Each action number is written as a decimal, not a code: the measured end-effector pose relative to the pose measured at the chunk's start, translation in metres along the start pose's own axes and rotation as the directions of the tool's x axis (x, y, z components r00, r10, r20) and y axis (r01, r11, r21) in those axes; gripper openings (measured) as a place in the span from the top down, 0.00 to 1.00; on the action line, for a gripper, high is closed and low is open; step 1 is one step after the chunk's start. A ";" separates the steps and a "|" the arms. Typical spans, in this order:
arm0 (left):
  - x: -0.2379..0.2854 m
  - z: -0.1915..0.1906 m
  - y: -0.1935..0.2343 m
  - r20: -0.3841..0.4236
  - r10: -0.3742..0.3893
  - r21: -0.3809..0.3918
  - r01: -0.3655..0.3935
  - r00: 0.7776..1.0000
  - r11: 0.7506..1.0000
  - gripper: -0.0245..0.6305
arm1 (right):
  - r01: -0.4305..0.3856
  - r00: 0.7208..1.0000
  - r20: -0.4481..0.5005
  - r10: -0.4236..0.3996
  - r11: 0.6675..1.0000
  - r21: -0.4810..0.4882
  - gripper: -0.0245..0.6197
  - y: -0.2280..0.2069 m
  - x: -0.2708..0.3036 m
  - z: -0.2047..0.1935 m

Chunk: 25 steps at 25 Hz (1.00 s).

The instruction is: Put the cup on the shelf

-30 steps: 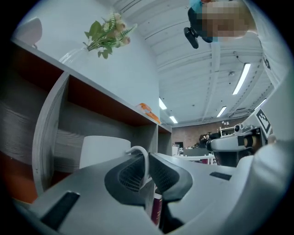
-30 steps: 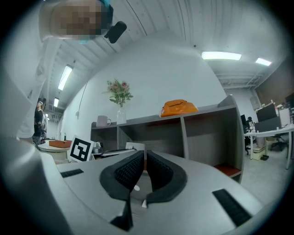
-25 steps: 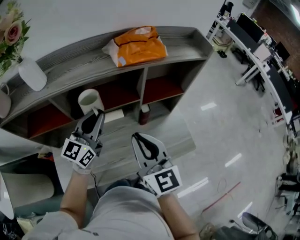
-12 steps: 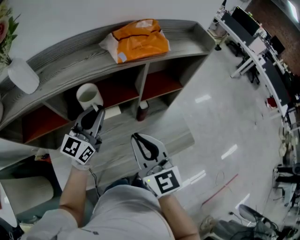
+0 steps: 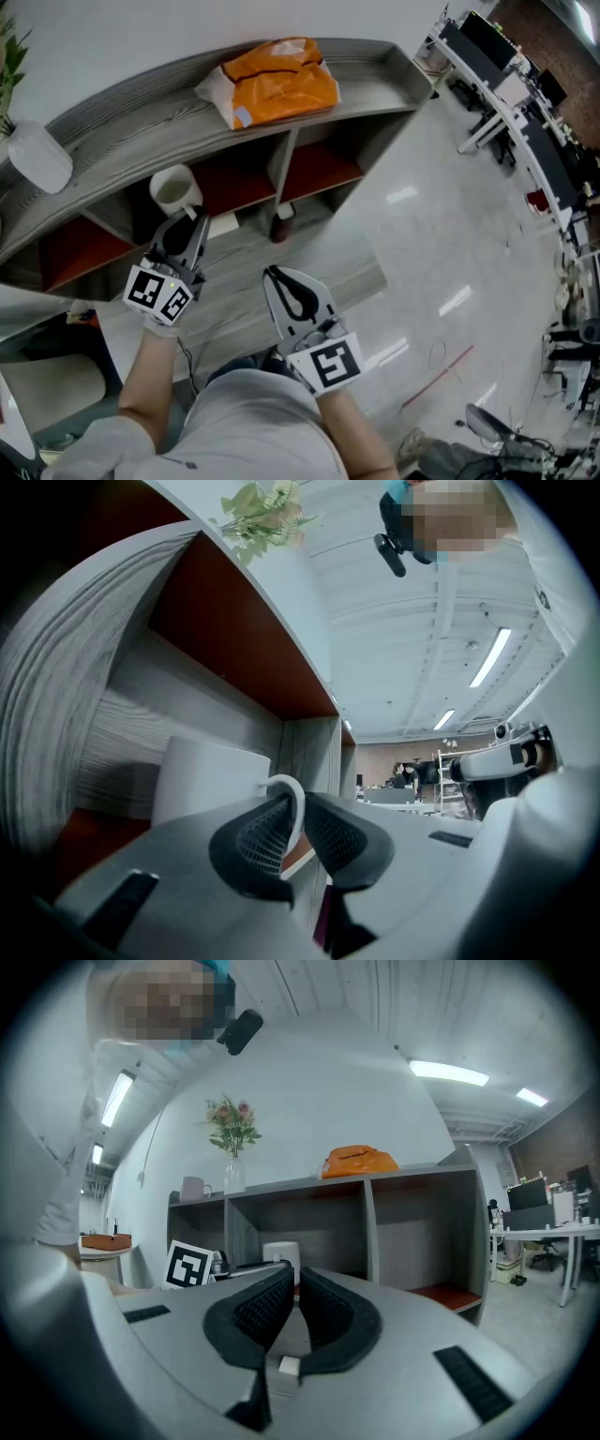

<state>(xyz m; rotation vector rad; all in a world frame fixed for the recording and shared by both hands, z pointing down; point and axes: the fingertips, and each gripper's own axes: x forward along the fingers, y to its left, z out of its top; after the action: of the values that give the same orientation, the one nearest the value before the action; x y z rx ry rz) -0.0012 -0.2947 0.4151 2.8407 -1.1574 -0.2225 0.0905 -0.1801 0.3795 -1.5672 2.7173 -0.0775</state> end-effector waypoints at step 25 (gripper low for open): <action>-0.025 0.000 0.006 -0.075 0.117 0.031 -0.115 0.990 0.993 0.77 | -0.040 0.999 0.020 0.040 0.999 0.017 0.92 0.006 -0.003 0.003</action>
<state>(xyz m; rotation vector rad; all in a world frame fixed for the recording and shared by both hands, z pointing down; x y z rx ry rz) -0.0231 -0.2814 0.4185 2.7656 -1.3135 -0.0907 0.0872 -0.1743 0.3760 -1.5010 2.7241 -0.0846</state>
